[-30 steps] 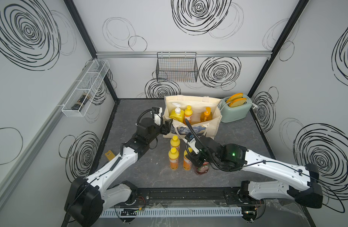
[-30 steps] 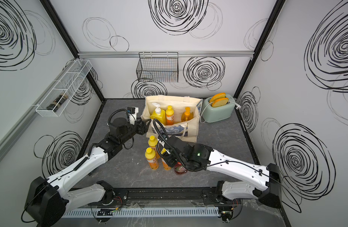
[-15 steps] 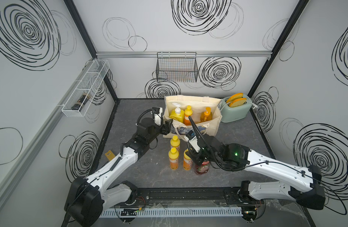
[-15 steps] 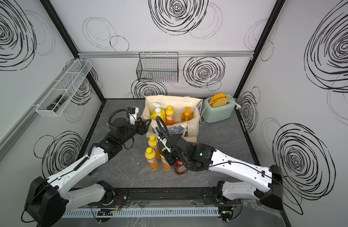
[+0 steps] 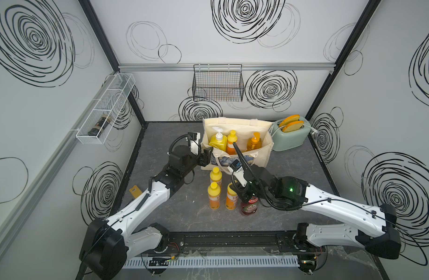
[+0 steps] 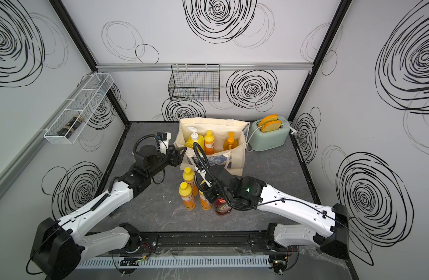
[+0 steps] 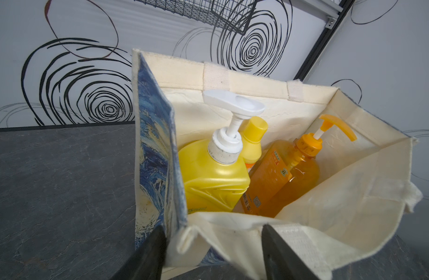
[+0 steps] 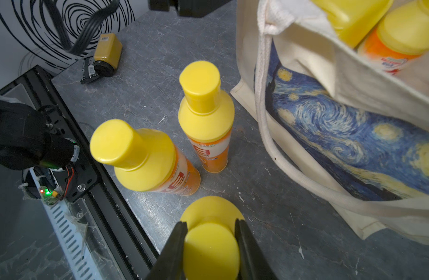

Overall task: Pack dish soap into the shopping bag
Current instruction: Pick up the bottle of dish soap at the center of the board, then place the bottle of dish soap in the shopping bag.

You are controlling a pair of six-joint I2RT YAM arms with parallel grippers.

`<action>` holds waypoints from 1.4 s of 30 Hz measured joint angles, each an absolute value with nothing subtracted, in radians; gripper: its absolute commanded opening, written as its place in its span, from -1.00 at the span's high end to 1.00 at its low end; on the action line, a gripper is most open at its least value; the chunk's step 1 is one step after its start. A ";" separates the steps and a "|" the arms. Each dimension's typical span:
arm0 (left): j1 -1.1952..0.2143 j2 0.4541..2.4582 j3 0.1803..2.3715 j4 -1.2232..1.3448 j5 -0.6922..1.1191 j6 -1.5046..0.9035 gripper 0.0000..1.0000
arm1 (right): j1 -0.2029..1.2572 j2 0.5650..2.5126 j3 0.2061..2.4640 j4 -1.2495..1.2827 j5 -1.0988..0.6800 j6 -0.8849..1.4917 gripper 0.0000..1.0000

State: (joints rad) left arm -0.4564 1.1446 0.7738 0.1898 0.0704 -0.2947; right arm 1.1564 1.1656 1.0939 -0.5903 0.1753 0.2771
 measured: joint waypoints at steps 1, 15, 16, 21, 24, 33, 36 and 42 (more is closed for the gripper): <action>-0.456 1.145 0.774 0.190 0.070 -0.295 -0.31 | 1.156 1.166 1.094 -0.591 0.176 0.276 0.66; -0.456 1.145 0.774 0.190 0.070 -0.290 -0.31 | 1.156 1.153 1.124 -0.676 0.180 0.272 0.92; -0.456 1.145 0.774 0.190 0.070 -0.290 -0.31 | 1.156 1.151 1.126 -0.685 0.180 0.272 0.93; -0.456 1.145 0.774 0.190 0.070 -0.288 -0.31 | 1.156 1.134 1.147 -0.717 0.179 0.268 0.96; -0.457 1.145 0.774 0.190 0.070 -0.287 -0.31 | 1.156 1.128 1.181 -0.735 0.179 0.263 0.99; -0.458 1.145 0.774 0.190 0.070 -0.287 -0.31 | 1.147 1.107 1.266 -0.741 0.160 0.239 1.00; -0.458 1.145 0.774 0.190 0.070 -0.285 -0.31 | 1.142 1.107 1.290 -0.741 0.156 0.231 1.00; -0.458 1.145 0.774 0.189 0.070 -0.284 -0.31 | 1.129 1.107 1.338 -0.749 0.154 0.217 1.00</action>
